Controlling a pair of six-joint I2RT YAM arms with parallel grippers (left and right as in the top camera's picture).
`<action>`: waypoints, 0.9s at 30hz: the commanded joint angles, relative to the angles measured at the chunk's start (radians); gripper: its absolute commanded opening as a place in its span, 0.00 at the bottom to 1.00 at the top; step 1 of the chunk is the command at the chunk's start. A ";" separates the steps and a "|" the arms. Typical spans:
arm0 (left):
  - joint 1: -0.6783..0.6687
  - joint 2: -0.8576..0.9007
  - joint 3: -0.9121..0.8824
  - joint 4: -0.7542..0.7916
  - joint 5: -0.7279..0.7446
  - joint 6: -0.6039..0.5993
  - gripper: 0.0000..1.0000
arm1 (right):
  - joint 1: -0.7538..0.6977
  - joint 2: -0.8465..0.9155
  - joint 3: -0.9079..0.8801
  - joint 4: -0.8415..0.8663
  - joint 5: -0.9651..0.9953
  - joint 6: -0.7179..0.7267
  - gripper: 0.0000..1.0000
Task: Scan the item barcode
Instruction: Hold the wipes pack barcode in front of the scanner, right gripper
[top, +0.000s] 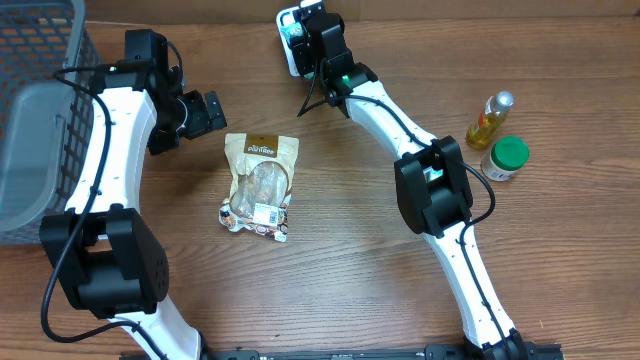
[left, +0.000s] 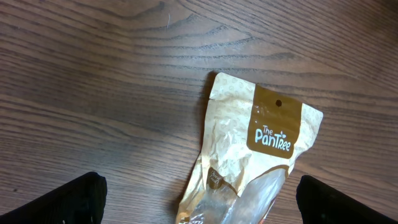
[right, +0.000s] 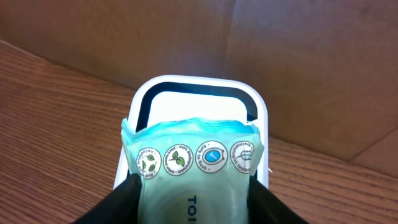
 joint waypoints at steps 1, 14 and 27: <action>-0.003 -0.013 0.010 -0.002 0.001 0.022 1.00 | -0.009 0.005 -0.004 0.022 -0.004 0.001 0.40; -0.003 -0.013 0.010 -0.002 0.001 0.022 1.00 | -0.009 -0.013 0.021 0.042 -0.023 0.002 0.27; -0.003 -0.013 0.010 -0.002 0.001 0.022 1.00 | -0.013 -0.013 0.016 0.123 -0.023 0.002 0.29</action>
